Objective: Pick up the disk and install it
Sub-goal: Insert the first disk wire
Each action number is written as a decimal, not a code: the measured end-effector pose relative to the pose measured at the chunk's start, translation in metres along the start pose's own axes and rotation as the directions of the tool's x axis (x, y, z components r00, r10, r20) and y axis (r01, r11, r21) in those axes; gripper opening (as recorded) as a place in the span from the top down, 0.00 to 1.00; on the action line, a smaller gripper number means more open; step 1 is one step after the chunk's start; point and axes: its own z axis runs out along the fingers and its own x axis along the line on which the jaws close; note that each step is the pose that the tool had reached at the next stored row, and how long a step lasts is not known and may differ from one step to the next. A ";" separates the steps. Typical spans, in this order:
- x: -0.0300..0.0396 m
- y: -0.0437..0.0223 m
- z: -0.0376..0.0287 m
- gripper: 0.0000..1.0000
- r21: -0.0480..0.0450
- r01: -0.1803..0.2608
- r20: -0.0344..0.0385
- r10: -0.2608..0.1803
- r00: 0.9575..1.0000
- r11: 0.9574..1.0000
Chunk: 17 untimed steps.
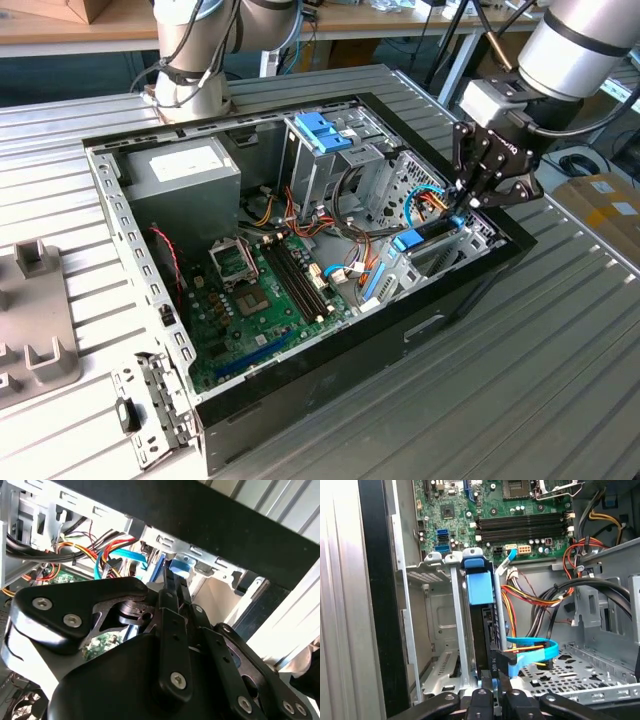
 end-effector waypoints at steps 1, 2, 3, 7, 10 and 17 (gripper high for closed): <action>0.0005 0.0046 0.0006 0.84 0.000 0.000 0.000 0.000 1.000 1.000; 0.0005 0.0047 0.0008 0.84 0.008 0.000 0.001 0.000 1.000 1.000; 0.0005 0.0047 0.0010 0.84 0.020 0.000 0.002 -0.001 1.000 1.000; 0.0005 0.0047 0.0013 0.84 0.053 0.001 0.005 -0.002 1.000 0.999; 0.0005 0.0047 0.0017 0.84 0.079 0.002 0.008 -0.002 1.000 0.997; 0.0006 0.0046 0.0023 0.84 0.136 0.003 0.014 -0.005 1.000 0.991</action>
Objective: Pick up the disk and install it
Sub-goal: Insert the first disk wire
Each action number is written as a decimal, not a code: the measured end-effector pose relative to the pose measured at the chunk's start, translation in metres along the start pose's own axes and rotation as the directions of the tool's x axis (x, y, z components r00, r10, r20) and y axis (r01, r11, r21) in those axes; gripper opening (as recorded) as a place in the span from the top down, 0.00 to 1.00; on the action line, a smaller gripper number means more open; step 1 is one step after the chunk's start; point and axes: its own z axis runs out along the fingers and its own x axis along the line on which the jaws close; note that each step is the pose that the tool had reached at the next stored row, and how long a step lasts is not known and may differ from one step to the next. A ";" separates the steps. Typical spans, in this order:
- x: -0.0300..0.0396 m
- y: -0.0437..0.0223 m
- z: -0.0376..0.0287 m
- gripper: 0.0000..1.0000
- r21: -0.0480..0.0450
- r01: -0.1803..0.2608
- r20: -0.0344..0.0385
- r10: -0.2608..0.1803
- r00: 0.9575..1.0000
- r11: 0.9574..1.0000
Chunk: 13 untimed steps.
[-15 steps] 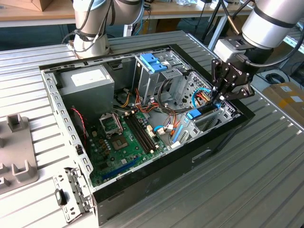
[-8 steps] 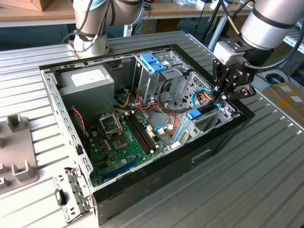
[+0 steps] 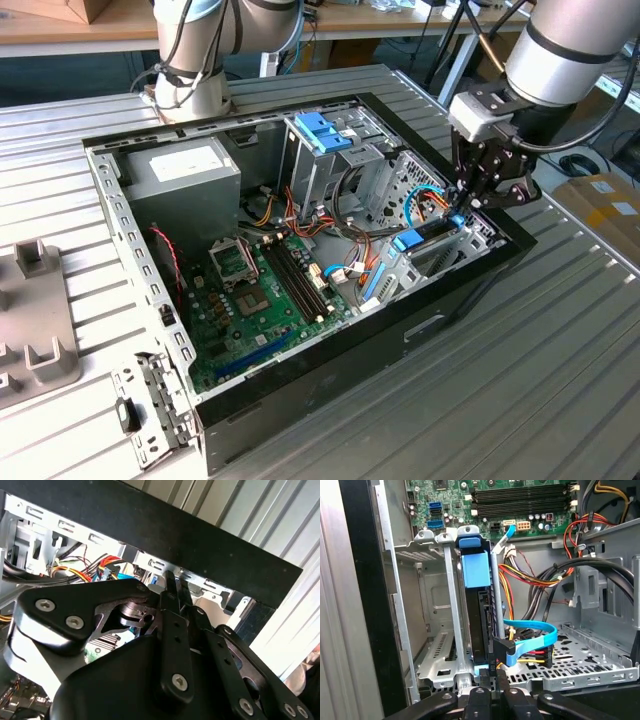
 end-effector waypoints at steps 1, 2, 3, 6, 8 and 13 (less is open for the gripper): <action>0.0000 0.0001 0.0000 0.84 0.000 0.000 0.000 0.000 1.000 1.000; 0.0000 0.0002 0.0000 0.84 0.000 0.000 0.000 0.000 1.000 1.000; 0.0000 0.0009 -0.0001 0.84 0.000 0.000 0.000 0.000 1.000 1.000; 0.0007 0.0070 -0.0010 0.84 0.001 0.000 0.000 0.000 1.000 1.000; 0.0010 0.0098 -0.0012 0.84 0.001 0.000 0.000 0.000 1.000 1.000; 0.0013 0.0103 0.0017 0.84 0.001 0.000 0.000 0.000 1.000 1.000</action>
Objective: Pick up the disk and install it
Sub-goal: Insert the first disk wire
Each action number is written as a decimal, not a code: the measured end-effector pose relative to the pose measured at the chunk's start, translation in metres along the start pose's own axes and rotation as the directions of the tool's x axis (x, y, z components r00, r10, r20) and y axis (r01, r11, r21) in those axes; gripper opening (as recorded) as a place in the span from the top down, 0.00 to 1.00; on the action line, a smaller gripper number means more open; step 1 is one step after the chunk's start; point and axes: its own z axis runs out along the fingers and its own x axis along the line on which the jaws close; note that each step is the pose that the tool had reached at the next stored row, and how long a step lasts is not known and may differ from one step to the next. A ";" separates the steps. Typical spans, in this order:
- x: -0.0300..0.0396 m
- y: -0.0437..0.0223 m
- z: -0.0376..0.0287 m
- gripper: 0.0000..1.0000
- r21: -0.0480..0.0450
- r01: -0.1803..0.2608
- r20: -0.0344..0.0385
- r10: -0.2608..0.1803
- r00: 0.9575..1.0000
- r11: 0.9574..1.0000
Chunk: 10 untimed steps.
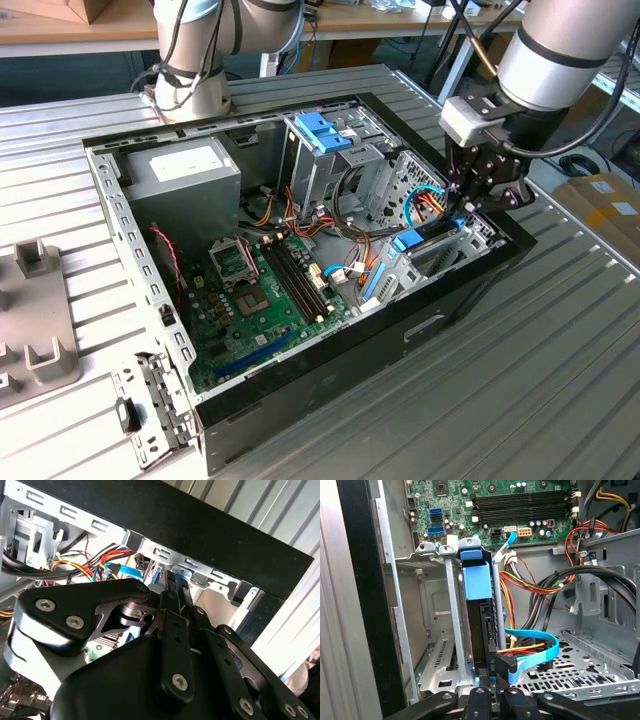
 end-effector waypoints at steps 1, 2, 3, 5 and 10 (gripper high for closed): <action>0.0000 0.0000 0.0003 0.84 0.000 0.000 0.000 0.000 1.000 1.000; 0.0001 0.0001 0.0006 0.84 0.000 0.000 0.000 0.000 1.000 1.000; 0.0001 0.0001 0.0009 0.84 0.000 0.000 0.000 0.000 1.000 1.000; -0.0005 0.0002 0.0014 0.84 0.000 0.000 0.000 0.000 1.000 1.000; -0.0011 0.0003 0.0015 0.84 0.000 0.000 0.000 0.000 1.000 1.000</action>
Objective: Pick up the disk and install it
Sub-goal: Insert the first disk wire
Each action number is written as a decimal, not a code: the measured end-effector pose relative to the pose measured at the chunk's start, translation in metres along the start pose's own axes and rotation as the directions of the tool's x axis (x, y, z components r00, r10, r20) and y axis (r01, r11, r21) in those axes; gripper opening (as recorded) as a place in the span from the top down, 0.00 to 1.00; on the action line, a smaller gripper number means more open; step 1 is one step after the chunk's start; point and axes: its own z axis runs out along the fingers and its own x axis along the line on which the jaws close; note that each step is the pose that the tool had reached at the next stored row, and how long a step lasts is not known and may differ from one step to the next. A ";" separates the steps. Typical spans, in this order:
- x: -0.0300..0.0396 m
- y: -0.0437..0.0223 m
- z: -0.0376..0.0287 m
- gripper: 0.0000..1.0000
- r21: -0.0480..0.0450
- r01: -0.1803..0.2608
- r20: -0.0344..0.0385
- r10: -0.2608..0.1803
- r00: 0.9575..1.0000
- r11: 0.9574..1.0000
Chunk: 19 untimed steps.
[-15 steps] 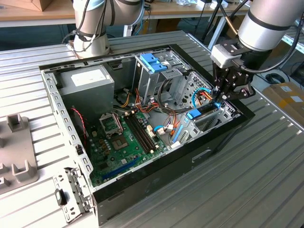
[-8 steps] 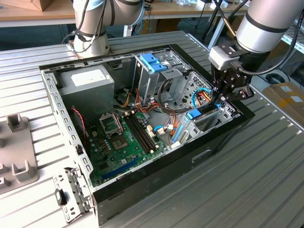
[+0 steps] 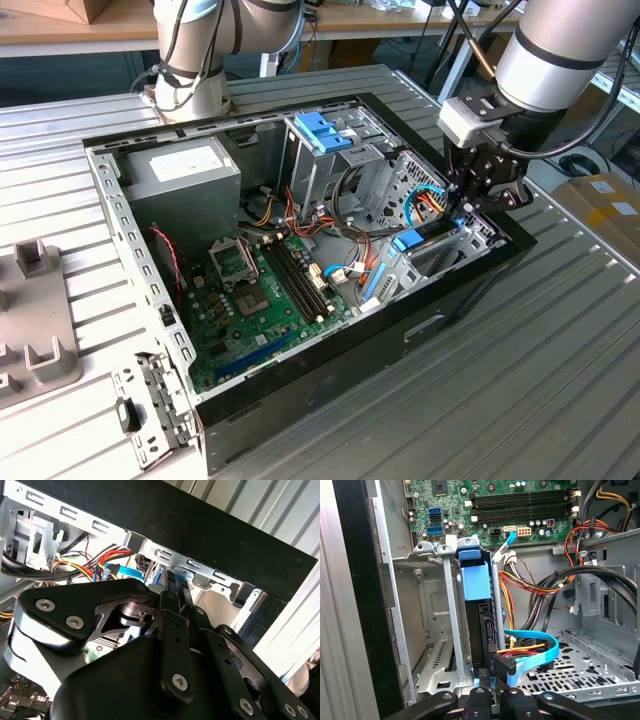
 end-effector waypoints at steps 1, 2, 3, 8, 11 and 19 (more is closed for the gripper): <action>0.0000 0.0000 0.0001 0.84 0.000 0.000 0.000 0.000 1.000 1.000; 0.0000 0.0000 0.0000 0.84 0.000 0.000 0.000 0.000 1.000 1.000; 0.0000 0.0000 0.0000 0.84 0.000 0.000 0.000 0.000 1.000 1.000; 0.0000 0.0000 0.0001 0.70 0.000 0.000 0.000 0.000 1.000 1.000; 0.0000 0.0000 0.0001 0.70 0.000 0.000 0.000 0.000 1.000 1.000; -0.0002 -0.0006 -0.0042 0.70 0.000 0.000 0.000 0.000 1.000 1.000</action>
